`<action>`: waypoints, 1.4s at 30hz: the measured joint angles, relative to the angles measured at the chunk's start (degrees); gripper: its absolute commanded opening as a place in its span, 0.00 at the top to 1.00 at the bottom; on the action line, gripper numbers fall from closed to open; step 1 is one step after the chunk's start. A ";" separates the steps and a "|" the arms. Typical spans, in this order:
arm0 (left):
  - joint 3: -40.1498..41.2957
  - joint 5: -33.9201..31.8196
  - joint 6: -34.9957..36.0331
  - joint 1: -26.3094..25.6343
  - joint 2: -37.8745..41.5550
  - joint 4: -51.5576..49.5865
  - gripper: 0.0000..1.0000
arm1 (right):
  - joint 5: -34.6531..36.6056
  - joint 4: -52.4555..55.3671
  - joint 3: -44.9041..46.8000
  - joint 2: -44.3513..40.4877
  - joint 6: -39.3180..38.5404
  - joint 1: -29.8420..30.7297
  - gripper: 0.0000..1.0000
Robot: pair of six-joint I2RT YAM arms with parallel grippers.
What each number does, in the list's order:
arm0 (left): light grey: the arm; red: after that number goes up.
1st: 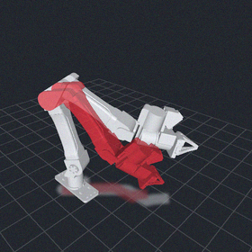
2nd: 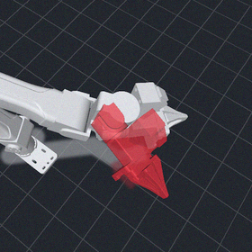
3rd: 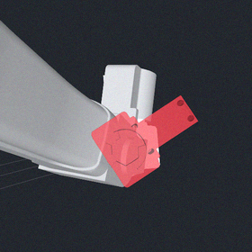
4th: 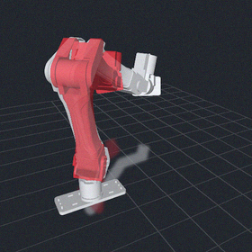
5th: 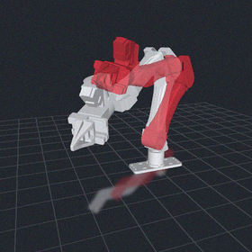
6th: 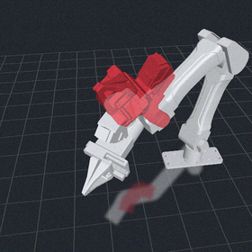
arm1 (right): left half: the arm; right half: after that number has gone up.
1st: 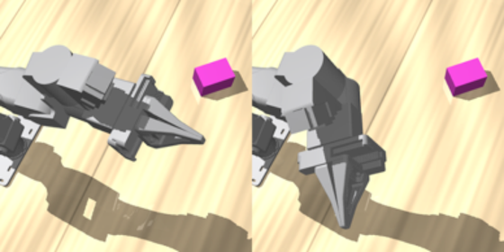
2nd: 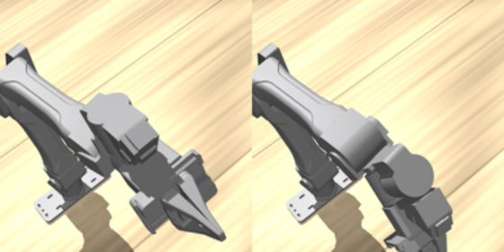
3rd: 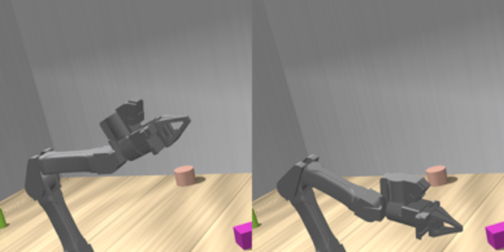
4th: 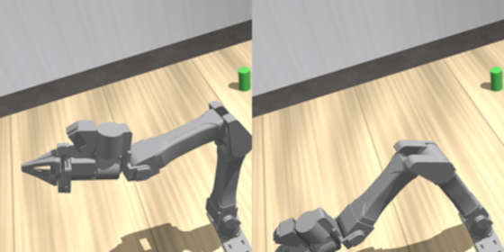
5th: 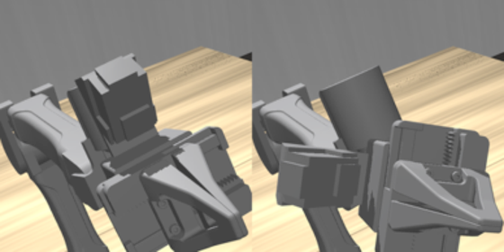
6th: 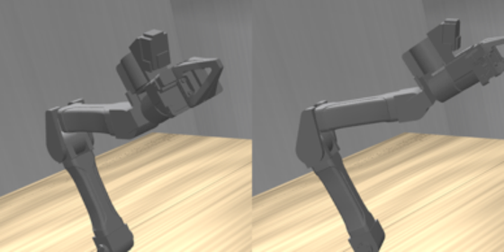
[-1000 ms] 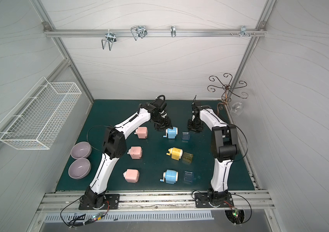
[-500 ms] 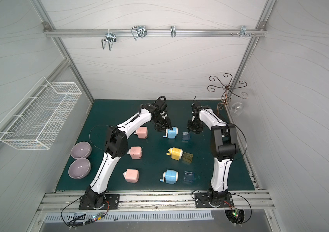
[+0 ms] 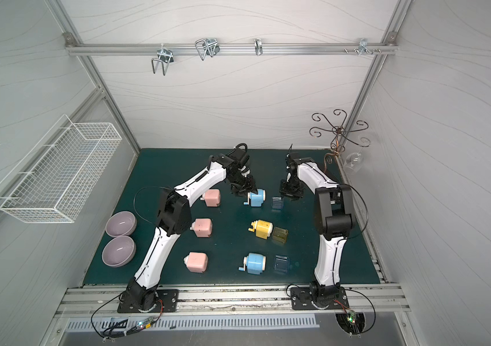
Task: Put the tray back into the pencil sharpener
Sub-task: Pick up the container from the center of the board.
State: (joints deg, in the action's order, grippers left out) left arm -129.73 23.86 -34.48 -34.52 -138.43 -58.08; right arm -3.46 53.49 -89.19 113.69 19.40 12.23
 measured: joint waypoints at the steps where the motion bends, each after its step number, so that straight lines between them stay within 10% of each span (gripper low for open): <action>1: 0.00 0.04 0.00 0.00 0.00 0.00 0.43 | 0.00 0.04 0.00 0.20 0.00 0.00 0.62; 32: -0.02 1.27 0.04 0.04 -0.22 0.04 0.44 | 3.30 2.82 -3.26 4.83 -2.40 2.60 1.00; 42: -0.02 1.49 0.22 0.09 -0.24 0.07 0.44 | 10.95 8.48 -13.18 8.02 -4.00 8.17 0.98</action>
State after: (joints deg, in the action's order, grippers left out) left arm -129.75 25.34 -34.26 -34.44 -138.67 -58.02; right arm 7.49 61.98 -102.37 121.71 15.40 20.40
